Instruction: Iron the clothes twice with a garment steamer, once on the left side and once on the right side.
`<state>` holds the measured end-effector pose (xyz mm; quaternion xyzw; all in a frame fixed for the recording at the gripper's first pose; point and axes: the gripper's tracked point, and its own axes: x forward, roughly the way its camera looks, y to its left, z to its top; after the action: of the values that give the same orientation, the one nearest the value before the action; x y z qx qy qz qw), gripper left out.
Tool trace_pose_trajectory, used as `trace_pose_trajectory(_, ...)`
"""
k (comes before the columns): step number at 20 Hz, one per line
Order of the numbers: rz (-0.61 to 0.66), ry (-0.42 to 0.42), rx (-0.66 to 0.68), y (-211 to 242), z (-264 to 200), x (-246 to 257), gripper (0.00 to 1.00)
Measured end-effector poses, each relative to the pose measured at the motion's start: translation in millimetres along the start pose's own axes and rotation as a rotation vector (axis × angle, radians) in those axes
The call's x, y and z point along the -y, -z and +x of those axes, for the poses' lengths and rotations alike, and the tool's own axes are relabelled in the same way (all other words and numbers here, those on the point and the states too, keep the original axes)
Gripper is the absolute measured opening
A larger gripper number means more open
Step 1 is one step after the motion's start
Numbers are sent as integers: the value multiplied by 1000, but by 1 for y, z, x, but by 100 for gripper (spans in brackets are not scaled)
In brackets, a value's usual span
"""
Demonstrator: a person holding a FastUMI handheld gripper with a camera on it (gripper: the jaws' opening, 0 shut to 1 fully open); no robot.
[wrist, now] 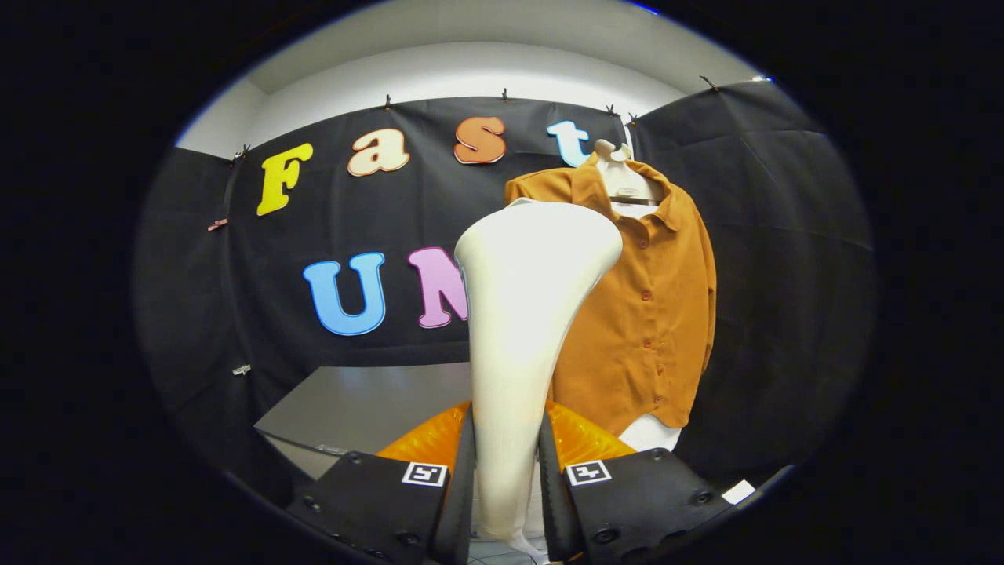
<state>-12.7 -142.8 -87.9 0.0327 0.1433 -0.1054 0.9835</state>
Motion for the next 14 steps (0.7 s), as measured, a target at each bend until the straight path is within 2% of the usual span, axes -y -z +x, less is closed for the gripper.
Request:
trace_pose_trajectory(7,22,-36,-13,-12,42,78,40)
trace_pose_trajectory(14,40,-159,-37,-14,84,99,40)
